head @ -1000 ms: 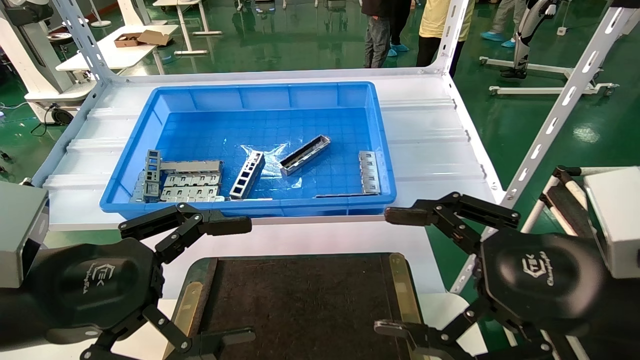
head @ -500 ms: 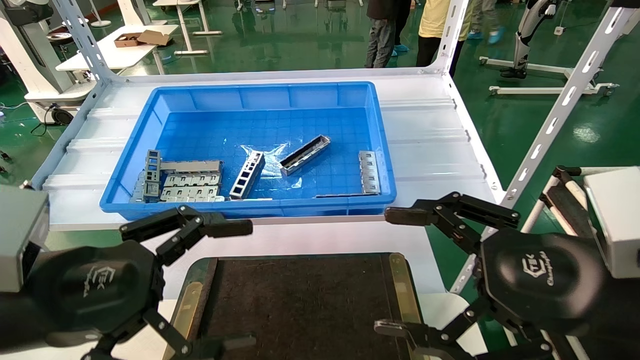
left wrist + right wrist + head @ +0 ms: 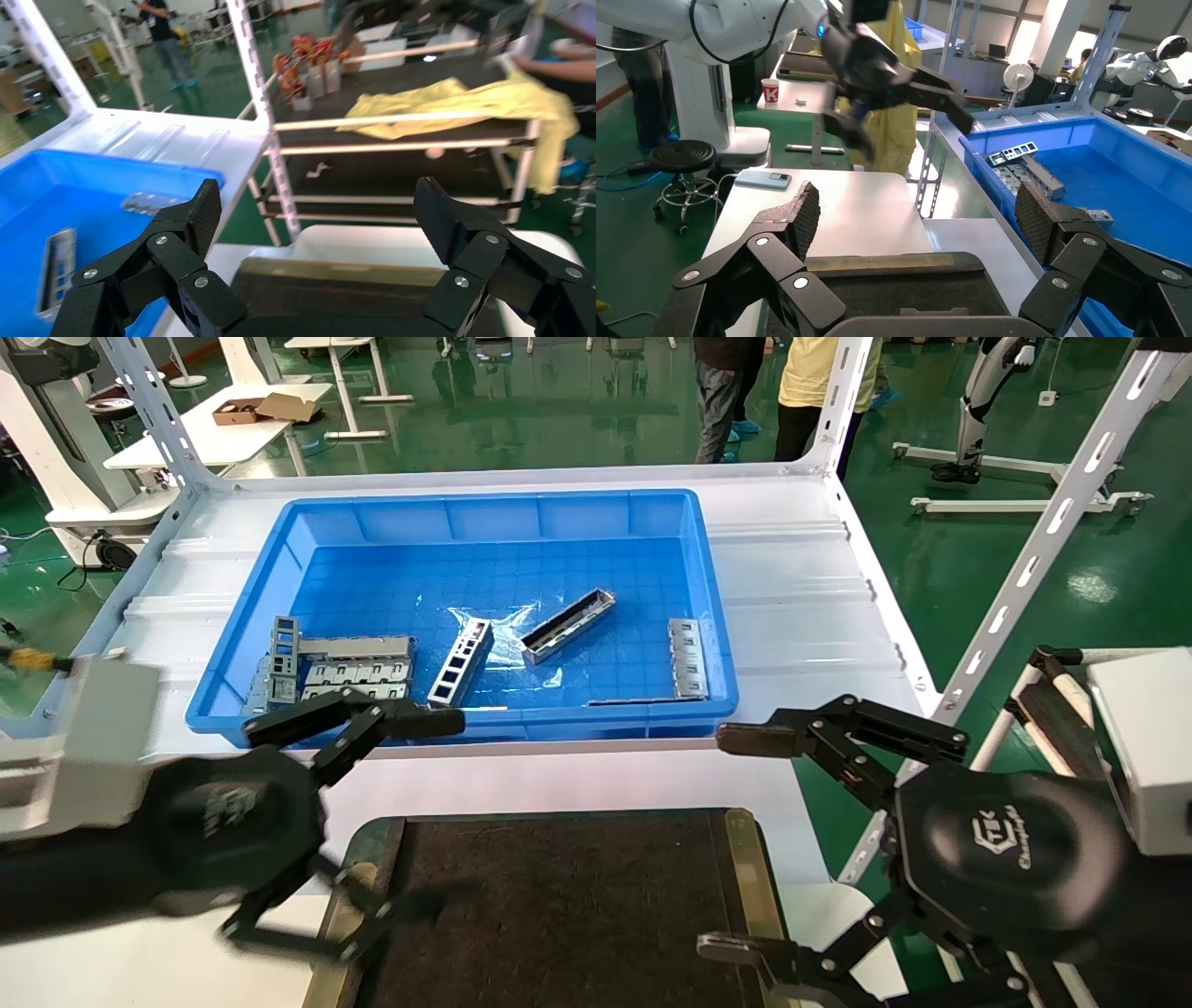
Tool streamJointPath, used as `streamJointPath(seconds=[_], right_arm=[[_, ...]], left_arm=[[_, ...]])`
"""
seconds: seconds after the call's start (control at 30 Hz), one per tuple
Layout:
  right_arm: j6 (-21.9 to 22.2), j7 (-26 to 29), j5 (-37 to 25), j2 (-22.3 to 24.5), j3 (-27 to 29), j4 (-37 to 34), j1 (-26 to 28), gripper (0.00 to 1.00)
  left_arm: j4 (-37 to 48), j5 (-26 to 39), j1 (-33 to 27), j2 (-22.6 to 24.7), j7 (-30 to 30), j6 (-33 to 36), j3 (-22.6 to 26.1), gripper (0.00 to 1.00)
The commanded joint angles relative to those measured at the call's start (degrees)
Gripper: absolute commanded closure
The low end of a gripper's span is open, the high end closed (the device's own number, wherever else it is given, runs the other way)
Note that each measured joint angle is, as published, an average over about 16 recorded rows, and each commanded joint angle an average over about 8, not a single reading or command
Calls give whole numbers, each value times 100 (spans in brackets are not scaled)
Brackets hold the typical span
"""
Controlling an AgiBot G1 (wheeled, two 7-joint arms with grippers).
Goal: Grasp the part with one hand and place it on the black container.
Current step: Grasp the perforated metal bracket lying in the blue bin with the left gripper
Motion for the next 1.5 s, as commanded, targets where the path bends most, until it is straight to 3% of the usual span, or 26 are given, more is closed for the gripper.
streamJointPath(seconds=[0.03,0.33,0.67,1.13,1.37,1.4,1.5], right_arm=[[0,0,0,0,0,0,0,0],[0,-1,1,0,-1,0,0,0],[1,-1,1,1,-2,0,1,0],[1,-2,2,1,-3,0,1,0],[1,-2,3,1,-4,0,1,0],[1,-2,3,2,-4,0,1,6],[2,-2,3,2,-4,0,1,44]], left_arm=[[-29,171,-46,42,10,-164,33,0],[512,1246,-804,771,-82,-1008,430,0],[2123,2456,-1790,1961,183,-1908,961,0],[5131,3108,-2859,3621,1417,-2813,1297,0],[6132,3170,-3146,4078,1826,-3317,1350,0],[6204,3161,-3159,4101,1849,-3352,1361,2],[6345,3120,-3167,4143,1858,-3433,1406,36]])
